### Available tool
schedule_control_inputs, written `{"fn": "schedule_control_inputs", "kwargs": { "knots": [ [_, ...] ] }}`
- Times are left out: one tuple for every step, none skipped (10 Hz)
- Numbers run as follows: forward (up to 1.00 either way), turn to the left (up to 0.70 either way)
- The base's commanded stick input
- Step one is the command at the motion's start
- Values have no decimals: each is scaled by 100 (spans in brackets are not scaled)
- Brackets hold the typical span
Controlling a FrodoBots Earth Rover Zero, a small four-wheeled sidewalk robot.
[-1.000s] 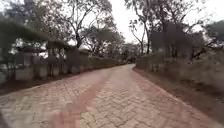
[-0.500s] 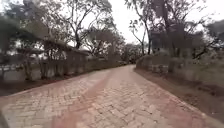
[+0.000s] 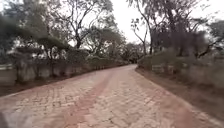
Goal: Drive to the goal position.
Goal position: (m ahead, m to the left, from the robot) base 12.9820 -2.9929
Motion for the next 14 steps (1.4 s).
{"fn": "schedule_control_inputs", "kwargs": {
  "knots": [
    [70, 0],
    [70, 0],
    [70, 0],
    [70, 0],
    [70, 0],
    [70, 0],
    [70, 0],
    [70, 0],
    [70, 0],
    [70, 0],
    [70, 0],
    [70, 0],
    [70, 0],
    [70, 0]
  ]
}}
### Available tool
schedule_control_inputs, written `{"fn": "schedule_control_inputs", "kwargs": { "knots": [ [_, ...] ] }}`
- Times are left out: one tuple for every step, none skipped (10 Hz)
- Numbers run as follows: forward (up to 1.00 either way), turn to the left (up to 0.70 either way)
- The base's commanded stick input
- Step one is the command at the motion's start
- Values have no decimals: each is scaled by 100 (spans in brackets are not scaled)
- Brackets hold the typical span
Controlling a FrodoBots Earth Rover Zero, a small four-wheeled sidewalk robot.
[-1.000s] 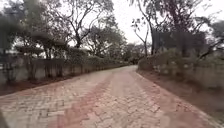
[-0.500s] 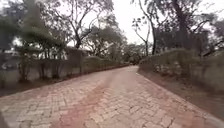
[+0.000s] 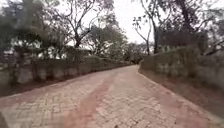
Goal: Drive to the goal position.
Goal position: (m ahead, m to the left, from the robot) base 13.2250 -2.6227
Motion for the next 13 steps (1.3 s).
{"fn": "schedule_control_inputs", "kwargs": {
  "knots": [
    [70, 0],
    [70, 0],
    [70, 0],
    [70, 0],
    [70, 0],
    [70, 0],
    [70, 0],
    [70, 0],
    [70, 0],
    [70, 0],
    [70, 0],
    [70, 0],
    [70, 0]
  ]
}}
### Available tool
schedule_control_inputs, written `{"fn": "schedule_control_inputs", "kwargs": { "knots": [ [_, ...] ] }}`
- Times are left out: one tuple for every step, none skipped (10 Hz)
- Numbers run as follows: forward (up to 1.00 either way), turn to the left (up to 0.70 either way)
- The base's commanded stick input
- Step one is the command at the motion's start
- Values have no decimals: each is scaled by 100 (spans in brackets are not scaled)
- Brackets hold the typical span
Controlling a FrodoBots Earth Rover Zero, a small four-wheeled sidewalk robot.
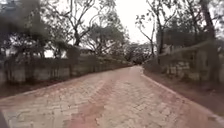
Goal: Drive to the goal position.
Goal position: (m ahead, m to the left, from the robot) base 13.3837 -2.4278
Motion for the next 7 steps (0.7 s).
{"fn": "schedule_control_inputs", "kwargs": {
  "knots": [
    [70, 0],
    [70, -4],
    [70, -4],
    [70, -4],
    [70, -3],
    [70, -2],
    [70, -1]
  ]
}}
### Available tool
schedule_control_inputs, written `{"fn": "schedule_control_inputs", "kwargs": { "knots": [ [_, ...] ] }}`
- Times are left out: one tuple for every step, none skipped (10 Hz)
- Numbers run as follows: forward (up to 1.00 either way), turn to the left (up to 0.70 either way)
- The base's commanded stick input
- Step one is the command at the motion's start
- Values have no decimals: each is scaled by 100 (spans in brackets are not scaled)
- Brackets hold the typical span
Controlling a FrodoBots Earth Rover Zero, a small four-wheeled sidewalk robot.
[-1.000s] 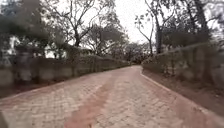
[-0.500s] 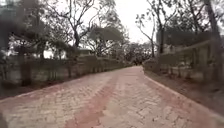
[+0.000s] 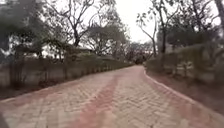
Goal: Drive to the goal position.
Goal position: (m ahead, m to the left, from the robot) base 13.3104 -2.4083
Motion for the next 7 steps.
{"fn": "schedule_control_inputs", "kwargs": {
  "knots": [
    [70, 0],
    [70, 0],
    [70, -3],
    [70, -3],
    [70, -3],
    [70, -4],
    [70, -12]
  ]
}}
